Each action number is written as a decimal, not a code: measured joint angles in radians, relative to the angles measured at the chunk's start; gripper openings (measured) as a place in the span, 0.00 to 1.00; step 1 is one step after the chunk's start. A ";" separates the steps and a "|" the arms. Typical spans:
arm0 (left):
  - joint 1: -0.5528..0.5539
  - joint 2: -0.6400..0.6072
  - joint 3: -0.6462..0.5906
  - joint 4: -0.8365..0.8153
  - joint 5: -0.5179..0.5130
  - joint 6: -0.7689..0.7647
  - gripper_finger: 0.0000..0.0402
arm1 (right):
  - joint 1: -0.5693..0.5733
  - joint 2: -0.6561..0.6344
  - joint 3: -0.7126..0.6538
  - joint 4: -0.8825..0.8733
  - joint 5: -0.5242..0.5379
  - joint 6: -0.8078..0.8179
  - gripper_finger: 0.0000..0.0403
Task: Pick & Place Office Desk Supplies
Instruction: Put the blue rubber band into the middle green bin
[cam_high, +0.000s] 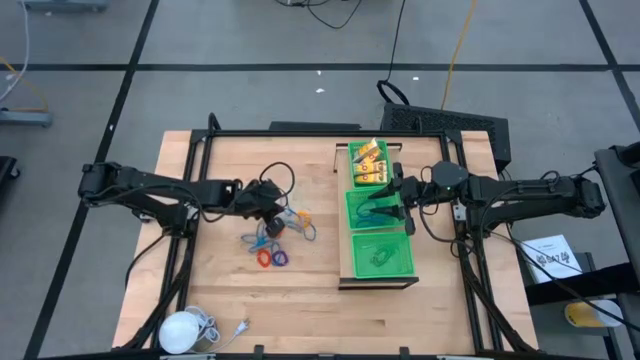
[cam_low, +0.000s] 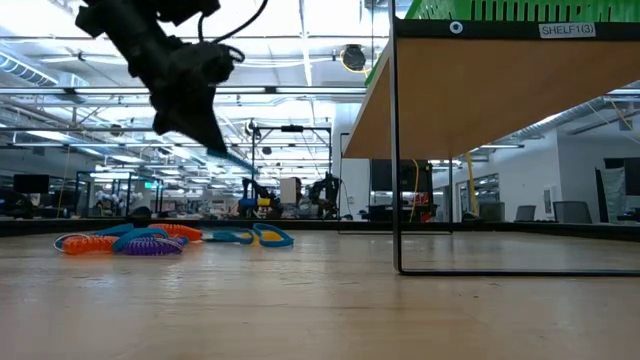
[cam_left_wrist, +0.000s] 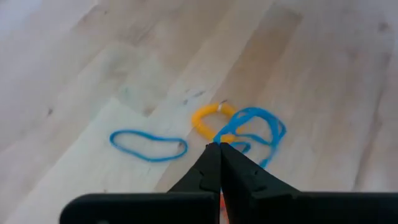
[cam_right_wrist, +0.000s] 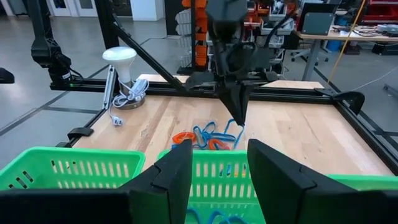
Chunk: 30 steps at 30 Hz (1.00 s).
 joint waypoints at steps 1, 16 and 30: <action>-0.004 0.000 0.008 0.002 -0.005 0.006 0.01 | 0.000 0.000 0.000 0.005 0.000 0.000 0.36; -0.062 0.000 0.148 0.232 -0.220 0.446 0.02 | 0.000 0.165 0.000 0.360 0.000 0.045 0.36; -0.063 0.004 0.148 0.637 -0.119 0.749 0.01 | 0.000 0.362 0.085 0.536 -0.003 0.123 0.63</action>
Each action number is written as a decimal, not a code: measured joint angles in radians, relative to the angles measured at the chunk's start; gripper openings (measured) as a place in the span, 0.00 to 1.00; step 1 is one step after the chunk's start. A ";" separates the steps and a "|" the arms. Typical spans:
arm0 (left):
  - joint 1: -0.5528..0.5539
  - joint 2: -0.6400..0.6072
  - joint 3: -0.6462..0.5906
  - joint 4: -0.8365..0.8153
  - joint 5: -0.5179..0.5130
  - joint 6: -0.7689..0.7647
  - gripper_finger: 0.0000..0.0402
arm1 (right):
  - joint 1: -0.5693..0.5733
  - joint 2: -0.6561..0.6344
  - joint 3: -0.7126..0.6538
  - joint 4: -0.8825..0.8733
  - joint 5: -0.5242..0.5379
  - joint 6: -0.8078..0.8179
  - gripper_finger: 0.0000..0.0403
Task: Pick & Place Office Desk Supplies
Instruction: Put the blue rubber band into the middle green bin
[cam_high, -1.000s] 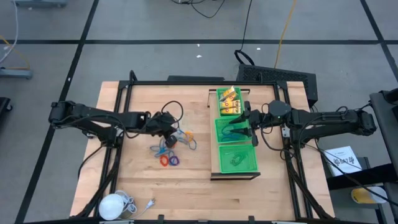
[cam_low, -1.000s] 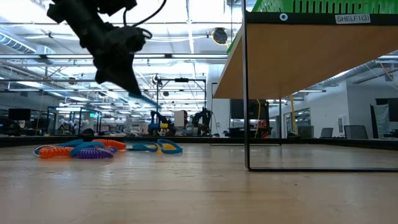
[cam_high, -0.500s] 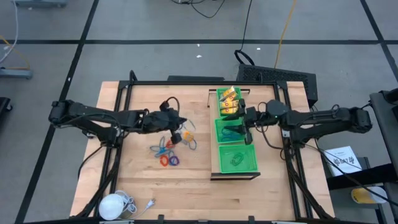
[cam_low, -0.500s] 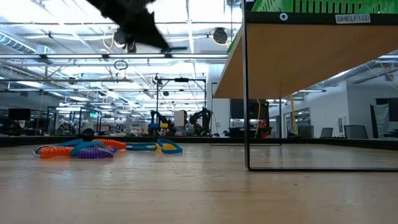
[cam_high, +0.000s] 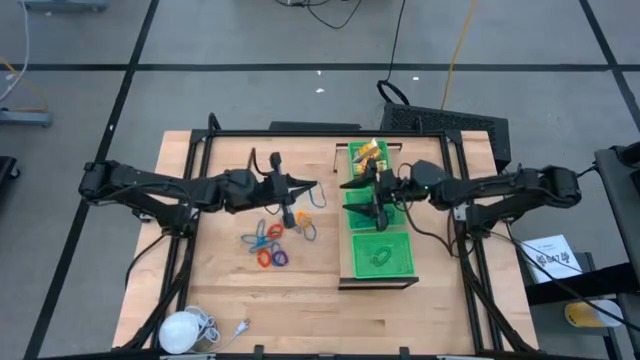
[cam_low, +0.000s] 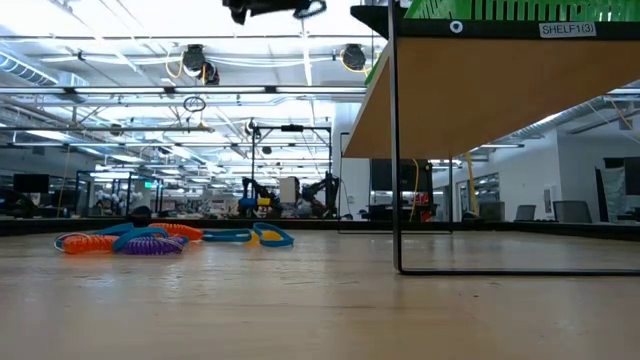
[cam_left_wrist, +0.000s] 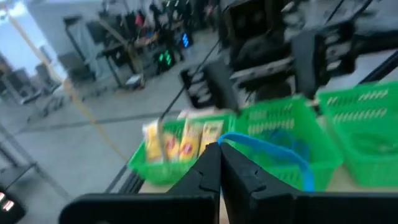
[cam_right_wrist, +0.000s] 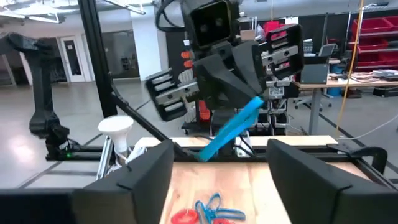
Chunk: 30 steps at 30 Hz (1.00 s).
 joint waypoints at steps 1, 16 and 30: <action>0.000 0.000 0.000 0.018 0.013 0.011 0.01 | 0.000 0.011 0.017 -0.007 0.000 0.005 0.65; -0.006 0.132 0.000 0.282 0.101 0.234 0.01 | 0.004 0.160 0.135 -0.008 -0.005 0.109 0.72; -0.006 0.132 0.000 0.340 0.164 0.217 0.02 | 0.005 0.168 0.135 0.024 -0.006 0.112 0.48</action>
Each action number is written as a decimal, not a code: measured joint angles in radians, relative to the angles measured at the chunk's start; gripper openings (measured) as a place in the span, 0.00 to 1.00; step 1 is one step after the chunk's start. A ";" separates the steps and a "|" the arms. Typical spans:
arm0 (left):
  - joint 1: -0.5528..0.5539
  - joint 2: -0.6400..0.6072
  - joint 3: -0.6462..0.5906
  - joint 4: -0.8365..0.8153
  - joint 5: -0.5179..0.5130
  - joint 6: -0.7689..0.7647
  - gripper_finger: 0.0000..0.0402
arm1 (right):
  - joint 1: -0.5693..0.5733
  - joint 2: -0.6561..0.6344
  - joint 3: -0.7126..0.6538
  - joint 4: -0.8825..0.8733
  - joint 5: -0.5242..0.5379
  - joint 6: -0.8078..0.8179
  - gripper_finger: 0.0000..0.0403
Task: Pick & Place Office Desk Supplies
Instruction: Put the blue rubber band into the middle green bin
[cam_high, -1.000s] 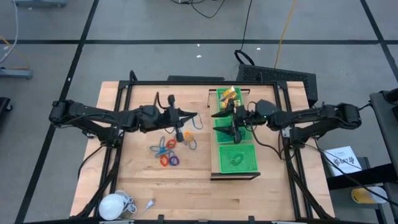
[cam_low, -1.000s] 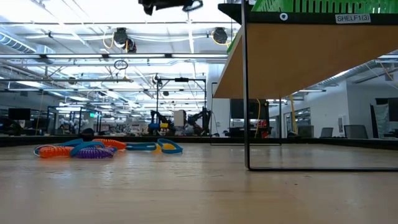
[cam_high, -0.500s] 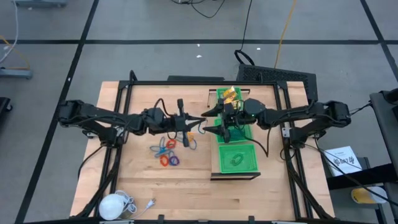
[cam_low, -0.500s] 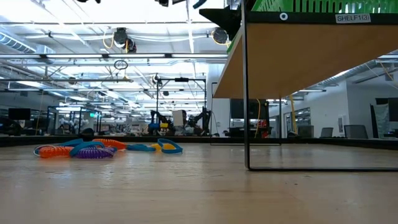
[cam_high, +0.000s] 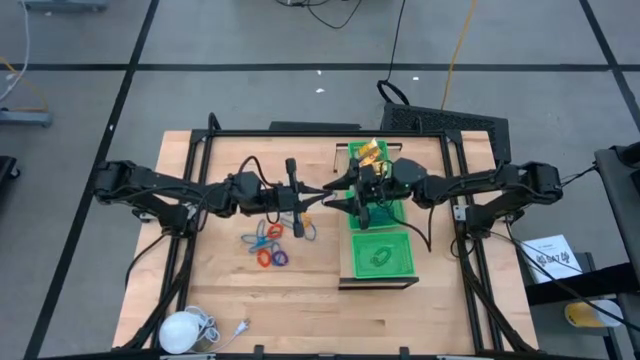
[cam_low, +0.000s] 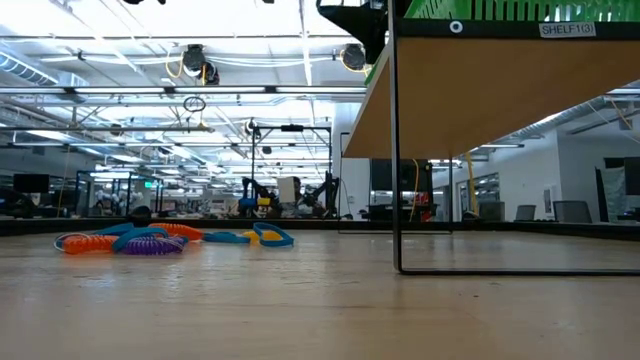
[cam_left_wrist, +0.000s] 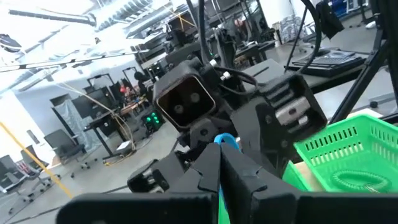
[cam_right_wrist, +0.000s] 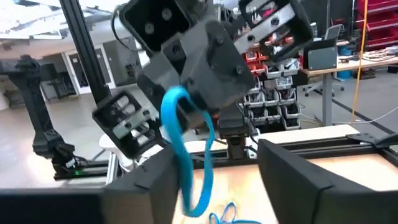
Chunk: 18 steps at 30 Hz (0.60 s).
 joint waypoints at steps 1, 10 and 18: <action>0.000 0.000 0.000 0.001 0.000 0.000 0.02 | 0.002 0.000 0.000 -0.004 0.000 -0.009 0.44; 0.000 0.000 0.000 0.003 0.000 -0.003 0.04 | 0.026 0.000 0.000 -0.001 0.000 -0.125 0.08; 0.000 0.000 0.000 0.009 -0.029 -0.019 0.03 | 0.030 0.000 0.000 -0.010 0.001 -0.164 0.01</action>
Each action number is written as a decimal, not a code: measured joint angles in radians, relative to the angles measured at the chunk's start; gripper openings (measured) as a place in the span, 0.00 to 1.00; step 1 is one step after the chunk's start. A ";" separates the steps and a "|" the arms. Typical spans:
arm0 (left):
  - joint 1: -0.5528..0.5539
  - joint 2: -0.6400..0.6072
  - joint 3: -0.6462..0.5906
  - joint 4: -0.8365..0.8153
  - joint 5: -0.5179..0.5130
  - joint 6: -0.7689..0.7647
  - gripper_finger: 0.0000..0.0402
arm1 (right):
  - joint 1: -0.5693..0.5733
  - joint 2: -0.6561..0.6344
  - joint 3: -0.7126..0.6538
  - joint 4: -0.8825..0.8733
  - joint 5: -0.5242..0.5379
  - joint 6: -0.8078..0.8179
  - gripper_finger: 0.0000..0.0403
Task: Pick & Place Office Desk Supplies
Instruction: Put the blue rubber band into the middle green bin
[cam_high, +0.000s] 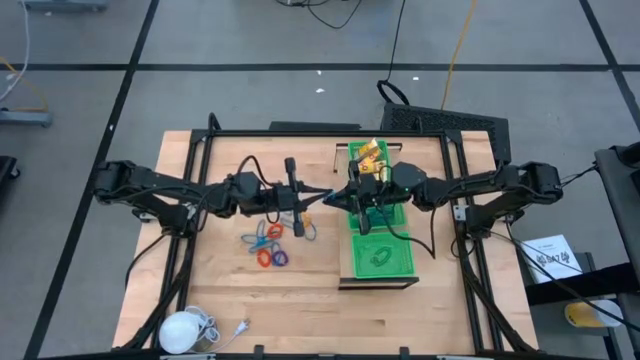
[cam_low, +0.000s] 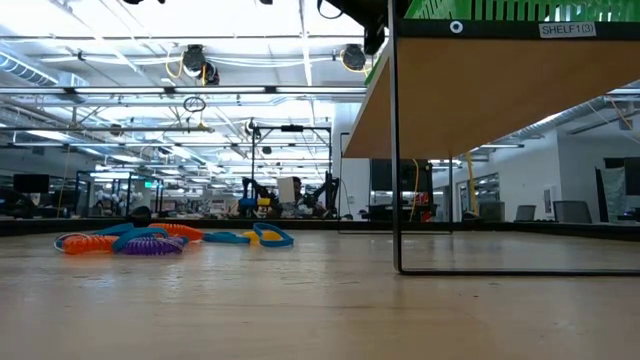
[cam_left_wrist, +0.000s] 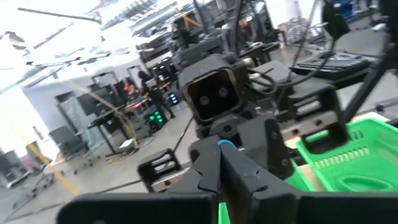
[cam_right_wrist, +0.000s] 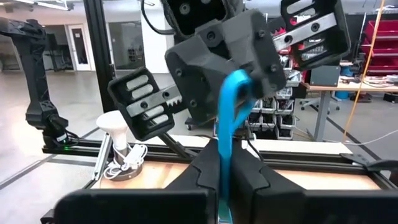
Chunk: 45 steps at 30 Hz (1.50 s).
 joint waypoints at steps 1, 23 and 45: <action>0.000 0.000 0.000 0.001 -0.013 -0.008 0.06 | 0.000 0.000 0.000 -0.002 0.000 0.000 0.01; -0.058 -0.199 0.000 -0.435 -0.348 -0.229 0.71 | -0.001 -0.293 -0.001 -0.597 0.004 -0.079 0.00; 0.000 -0.151 -0.001 -0.598 -0.345 -0.396 0.62 | 0.000 -0.407 -0.002 -0.863 0.083 -0.084 0.05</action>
